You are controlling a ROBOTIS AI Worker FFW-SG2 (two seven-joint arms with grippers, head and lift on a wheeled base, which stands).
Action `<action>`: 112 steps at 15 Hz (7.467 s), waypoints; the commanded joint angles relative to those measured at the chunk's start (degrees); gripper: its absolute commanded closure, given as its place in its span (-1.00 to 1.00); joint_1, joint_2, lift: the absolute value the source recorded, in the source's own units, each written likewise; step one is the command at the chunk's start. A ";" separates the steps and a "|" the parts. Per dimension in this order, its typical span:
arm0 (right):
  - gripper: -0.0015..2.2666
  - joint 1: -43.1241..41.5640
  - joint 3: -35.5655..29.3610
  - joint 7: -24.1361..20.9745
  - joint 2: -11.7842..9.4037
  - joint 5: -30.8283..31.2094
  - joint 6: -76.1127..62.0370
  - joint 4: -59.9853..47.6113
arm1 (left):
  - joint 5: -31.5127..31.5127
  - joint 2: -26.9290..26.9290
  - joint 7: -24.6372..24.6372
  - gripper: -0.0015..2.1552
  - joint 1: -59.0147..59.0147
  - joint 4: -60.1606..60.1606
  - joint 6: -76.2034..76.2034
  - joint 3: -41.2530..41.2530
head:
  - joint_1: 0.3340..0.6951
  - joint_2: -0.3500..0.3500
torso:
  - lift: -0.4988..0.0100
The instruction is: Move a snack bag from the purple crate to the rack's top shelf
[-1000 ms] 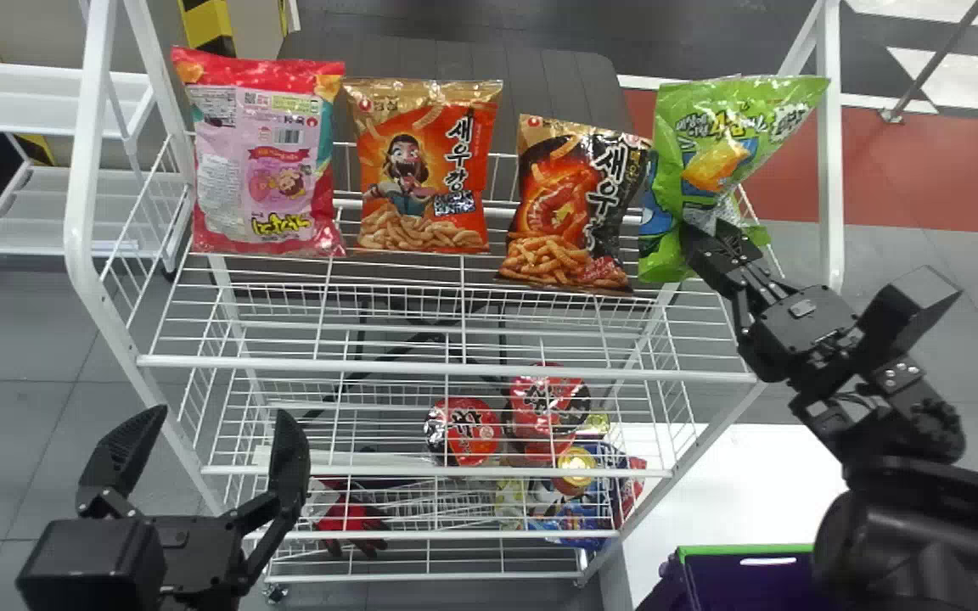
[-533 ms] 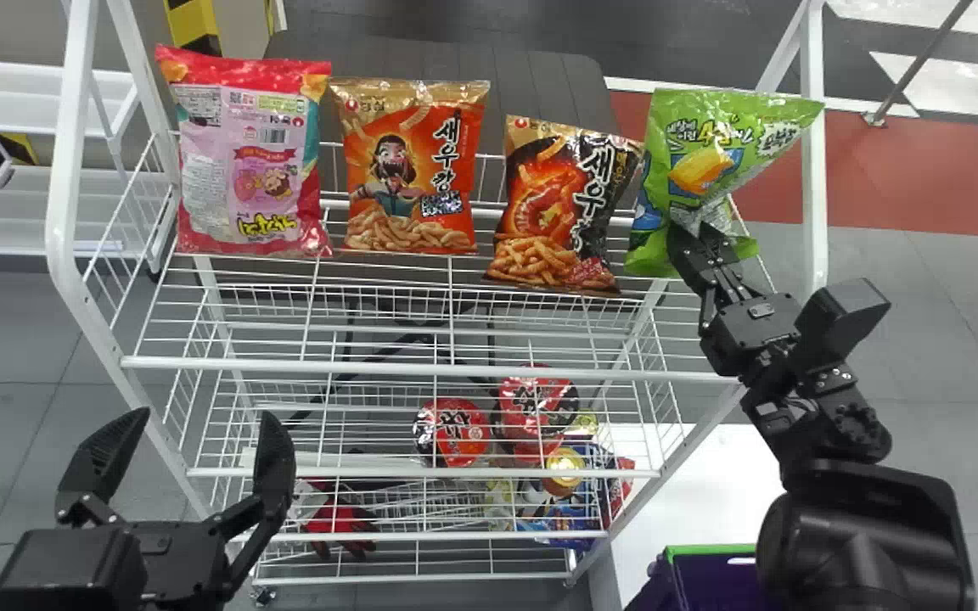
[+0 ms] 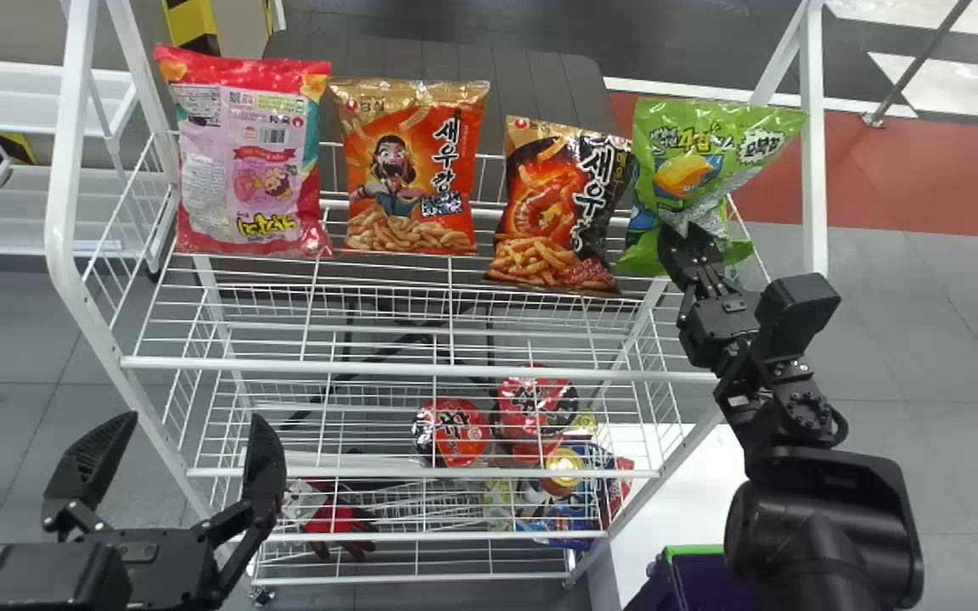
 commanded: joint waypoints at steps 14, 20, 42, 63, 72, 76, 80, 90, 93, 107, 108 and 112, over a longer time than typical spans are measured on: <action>0.28 -3.60 0.97 -4.52 0.05 1.49 1.06 6.36 | 0.35 0.03 -0.07 -0.87 -0.25 0.78 -0.12 0.37 | 1.00 -0.46 | 0.96; -0.07 -5.27 1.06 -5.66 0.05 2.37 0.88 9.44 | 0.53 0.03 -0.07 -0.87 -0.34 0.78 -0.47 0.45 | 1.00 -0.44 | 0.96; -0.85 0.88 0.44 -8.03 0.05 -0.10 -13.00 6.28 | -0.09 -0.06 0.10 -0.87 -0.86 1.14 -0.12 -0.16 | 1.00 -0.51 | 0.96; -0.85 40.87 7.30 -2.41 0.05 -13.54 5.28 -38.72 | -1.23 0.03 3.09 -0.86 0.72 1.31 -8.38 0.37 | 1.00 -0.36 | 0.96; -0.84 43.95 7.91 0.14 -0.09 -15.92 10.38 -41.36 | -1.58 0.03 4.14 -0.86 1.33 0.96 -8.73 0.28 | 1.00 -0.24 | 0.96; -0.84 44.65 8.18 0.05 -0.09 -15.92 9.67 -42.50 | -1.85 0.03 4.41 -0.86 1.51 0.70 -9.08 0.28 | 1.00 -0.23 | 0.96; -0.84 44.74 8.44 0.05 -0.09 -15.92 9.32 -42.50 | -1.85 0.03 4.41 -0.86 1.51 0.70 -9.08 0.28 | 1.00 -0.21 | 0.96; -0.84 45.09 8.62 0.05 -0.09 -16.00 7.21 -42.59 | -1.85 -0.06 4.41 -0.86 1.60 0.52 -9.08 0.28 | 1.00 -0.21 | 0.96; -0.84 45.53 8.97 0.14 -0.09 -16.00 6.51 -42.94 | -1.85 -0.06 4.50 -0.86 1.68 0.43 -9.08 0.37 | 1.00 -0.20 | 0.96; -0.84 45.71 9.32 0.14 -0.44 -16.62 6.68 -43.82 | -2.11 -0.06 4.67 -0.86 2.56 -0.71 -10.49 0.45 | 1.00 -0.16 | 0.96; -0.84 45.88 9.23 0.14 -0.62 -16.71 6.68 -44.00 | -2.29 -0.06 4.76 -0.86 2.83 -0.97 -10.49 0.37 | 1.00 -0.16 | 0.96; -0.84 45.88 9.23 0.14 -0.62 -16.97 6.68 -44.17 | -2.37 -0.06 5.20 -0.86 2.91 -1.15 -10.66 0.45 | 1.00 -0.16 | 0.96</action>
